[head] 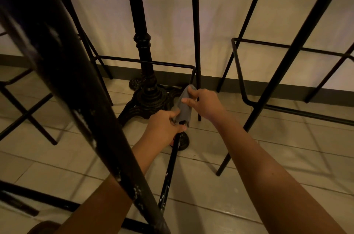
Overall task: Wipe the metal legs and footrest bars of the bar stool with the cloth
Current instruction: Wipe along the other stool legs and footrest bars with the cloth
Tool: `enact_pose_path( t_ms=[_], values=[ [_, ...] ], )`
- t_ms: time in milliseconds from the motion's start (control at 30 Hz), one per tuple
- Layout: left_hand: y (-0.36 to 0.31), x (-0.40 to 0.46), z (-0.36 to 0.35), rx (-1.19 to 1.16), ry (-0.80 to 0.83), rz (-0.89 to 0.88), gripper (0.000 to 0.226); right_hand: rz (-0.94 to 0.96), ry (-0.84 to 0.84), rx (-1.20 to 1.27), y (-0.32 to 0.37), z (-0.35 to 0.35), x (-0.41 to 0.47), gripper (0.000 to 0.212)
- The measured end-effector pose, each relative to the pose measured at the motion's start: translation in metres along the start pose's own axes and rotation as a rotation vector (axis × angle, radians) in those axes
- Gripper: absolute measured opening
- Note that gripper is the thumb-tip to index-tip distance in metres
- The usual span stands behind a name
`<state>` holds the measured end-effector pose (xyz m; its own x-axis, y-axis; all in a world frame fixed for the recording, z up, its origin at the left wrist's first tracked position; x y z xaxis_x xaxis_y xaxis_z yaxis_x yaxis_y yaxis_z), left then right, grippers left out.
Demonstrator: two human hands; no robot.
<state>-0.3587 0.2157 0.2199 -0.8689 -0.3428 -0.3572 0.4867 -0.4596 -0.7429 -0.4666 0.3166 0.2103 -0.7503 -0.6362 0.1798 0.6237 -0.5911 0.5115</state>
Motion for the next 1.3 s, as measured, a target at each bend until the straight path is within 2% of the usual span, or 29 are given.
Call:
enact_pose_path(
  t_ms=[167,300,400,467,567,633,800,1167,1300],
  values=[
    [0.002,-0.003,0.000,-0.038,0.005,0.014,0.056,-0.011,-0.009,-0.020,0.002,-0.001,-0.001,0.037],
    [0.007,0.000,0.002,0.109,-0.117,-0.051,0.053,0.048,-0.023,0.028,0.004,-0.004,-0.014,0.030],
    [0.005,0.003,0.002,0.102,-0.202,-0.120,0.050,0.056,-0.012,0.056,0.004,-0.003,-0.015,0.026],
    [-0.001,0.008,-0.001,0.104,-0.208,-0.162,0.047,0.014,-0.030,0.120,0.001,0.001,-0.011,0.025],
    [-0.013,0.016,-0.009,0.109,-0.186,-0.208,0.044,-0.121,-0.206,0.215,-0.010,0.007,0.002,0.025],
    [-0.017,0.022,-0.012,0.075,-0.199,-0.215,0.044,-0.193,-0.242,0.222,-0.015,0.009,0.013,0.031],
    [-0.019,0.030,-0.015,0.071,-0.239,-0.228,0.042,-0.261,-0.115,0.232,-0.021,0.005,0.034,0.035],
    [-0.006,0.015,-0.017,0.063,-0.274,-0.235,0.035,-0.335,-0.110,0.278,-0.022,-0.002,0.049,0.034],
    [-0.009,0.016,-0.013,0.095,-0.251,-0.222,0.037,-0.307,-0.047,0.157,-0.013,0.001,0.042,0.035]
  ],
)
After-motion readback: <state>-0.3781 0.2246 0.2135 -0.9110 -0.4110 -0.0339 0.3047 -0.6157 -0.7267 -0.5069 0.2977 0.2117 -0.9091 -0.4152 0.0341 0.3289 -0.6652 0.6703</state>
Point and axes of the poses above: each hand's wrist, its own x-axis towards the middle knuckle, its own z-axis out of the back of the hand, y = z × x, the point moved 1 cm from there along x, towards the middle knuckle, and after that the axes turned 9 degrees about z, right-handed, at the moved point
